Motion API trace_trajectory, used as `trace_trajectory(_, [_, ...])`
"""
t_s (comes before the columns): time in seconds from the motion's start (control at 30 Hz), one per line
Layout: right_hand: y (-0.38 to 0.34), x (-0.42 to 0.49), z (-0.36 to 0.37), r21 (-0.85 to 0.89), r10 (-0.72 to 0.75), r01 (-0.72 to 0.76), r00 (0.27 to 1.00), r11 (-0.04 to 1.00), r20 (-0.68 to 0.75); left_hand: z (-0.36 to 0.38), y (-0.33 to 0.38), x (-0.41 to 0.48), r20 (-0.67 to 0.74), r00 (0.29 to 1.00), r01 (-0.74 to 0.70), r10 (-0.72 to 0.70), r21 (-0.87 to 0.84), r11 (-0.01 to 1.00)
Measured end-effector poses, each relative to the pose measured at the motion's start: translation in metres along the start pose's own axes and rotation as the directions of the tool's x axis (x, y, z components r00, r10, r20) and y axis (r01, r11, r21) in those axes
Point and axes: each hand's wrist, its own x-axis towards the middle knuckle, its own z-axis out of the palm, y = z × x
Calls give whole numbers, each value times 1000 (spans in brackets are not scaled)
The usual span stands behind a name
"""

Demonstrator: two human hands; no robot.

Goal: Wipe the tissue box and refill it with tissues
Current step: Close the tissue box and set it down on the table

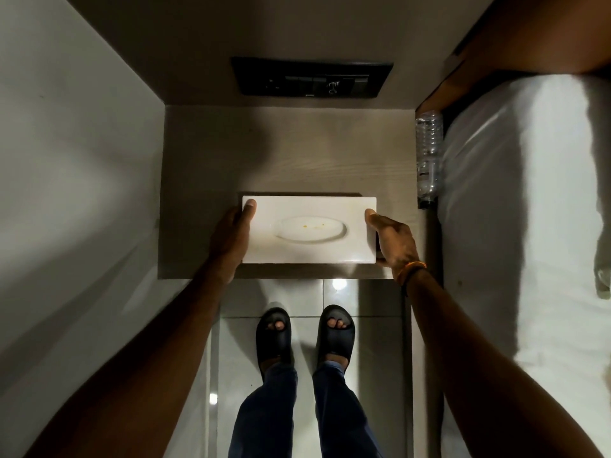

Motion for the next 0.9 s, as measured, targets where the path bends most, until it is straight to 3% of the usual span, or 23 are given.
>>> trace_trajectory(0.2, [-4, -3, -1, -4, -21, 21, 999, 1000, -46, -1, 2, 0, -7, 999, 39, -40, -90, 995])
trace_trajectory(0.53, [-8, -5, -2, -53, -76, 72, 995, 996, -67, -5, 2, -2, -44, 999, -18, 17, -14, 1000])
trace_trajectory(0.9, [-6, -11, -2, -126, -111, 103, 992, 987, -61, -2, 9, -10, -139, 987, 84, -81, 18, 996])
